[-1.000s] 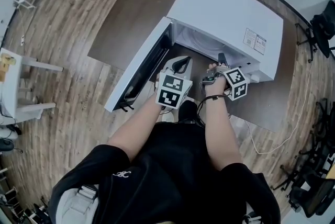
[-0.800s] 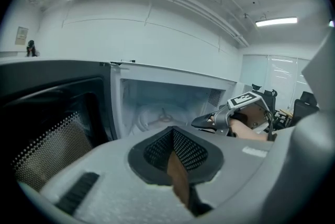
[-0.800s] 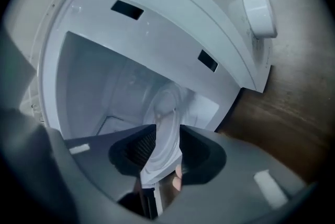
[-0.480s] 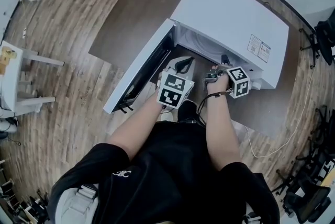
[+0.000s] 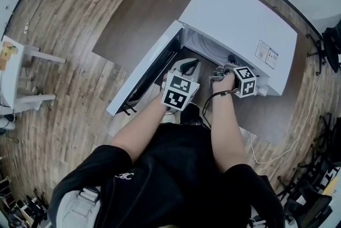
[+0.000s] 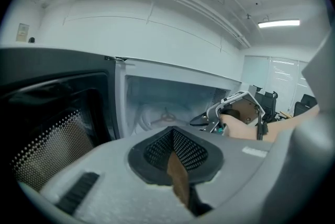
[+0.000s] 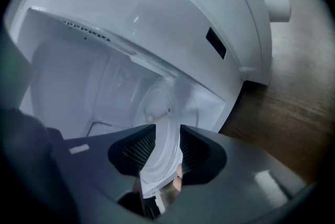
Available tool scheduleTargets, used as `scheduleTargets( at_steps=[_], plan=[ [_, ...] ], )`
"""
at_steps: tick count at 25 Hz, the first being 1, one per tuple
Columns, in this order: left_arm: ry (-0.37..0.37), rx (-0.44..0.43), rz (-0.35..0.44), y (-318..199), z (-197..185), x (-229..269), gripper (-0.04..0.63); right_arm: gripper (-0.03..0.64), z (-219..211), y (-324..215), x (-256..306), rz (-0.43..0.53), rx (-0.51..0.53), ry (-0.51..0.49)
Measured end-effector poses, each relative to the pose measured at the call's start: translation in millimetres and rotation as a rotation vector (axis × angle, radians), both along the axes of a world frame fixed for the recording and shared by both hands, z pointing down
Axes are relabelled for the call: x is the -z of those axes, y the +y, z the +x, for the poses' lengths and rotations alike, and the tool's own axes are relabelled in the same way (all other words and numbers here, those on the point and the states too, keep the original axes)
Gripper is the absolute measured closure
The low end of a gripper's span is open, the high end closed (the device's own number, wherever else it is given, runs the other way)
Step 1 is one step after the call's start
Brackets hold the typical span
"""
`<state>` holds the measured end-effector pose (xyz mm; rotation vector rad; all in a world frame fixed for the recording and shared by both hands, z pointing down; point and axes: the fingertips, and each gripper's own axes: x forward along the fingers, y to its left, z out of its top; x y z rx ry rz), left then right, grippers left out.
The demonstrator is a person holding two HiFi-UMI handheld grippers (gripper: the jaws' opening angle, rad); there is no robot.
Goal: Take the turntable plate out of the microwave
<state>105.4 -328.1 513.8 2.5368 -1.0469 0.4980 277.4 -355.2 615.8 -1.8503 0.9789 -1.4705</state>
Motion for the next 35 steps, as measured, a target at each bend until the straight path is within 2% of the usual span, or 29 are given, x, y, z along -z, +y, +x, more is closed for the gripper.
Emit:
scheduleTargets(
  at_steps=[8,13,18,23,26,29,32,35],
  plan=[
    [0.006,0.022,-0.013,-8,-4,-3,0.588,0.478,-2,-7,-1,0.038,-0.018,-0.063],
    [0.001,0.031,-0.021,-8,-5,-6,0.588,0.518,-15,-13,-2,0.084,0.033,-0.085],
    [-0.007,0.039,-0.027,-8,-6,-8,0.588,0.586,-17,-9,-9,0.086,0.012,-0.102],
    [0.02,0.061,-0.062,-9,-8,-17,0.588,0.591,-19,-7,-9,0.14,0.028,-0.135],
    [0.082,0.075,-0.1,-10,-5,-19,0.588,0.591,-22,-4,-8,0.163,0.038,-0.155],
    [0.189,0.096,-0.185,-12,-1,-23,0.584,0.591,-23,-3,-3,0.181,0.044,-0.17],
    [0.368,0.113,-0.347,-11,7,-31,0.516,0.591,-24,-1,0,0.185,0.05,-0.182],
    [0.617,0.11,-0.524,-9,18,-30,0.438,0.591,-22,4,4,0.189,0.045,-0.199]
  ],
)
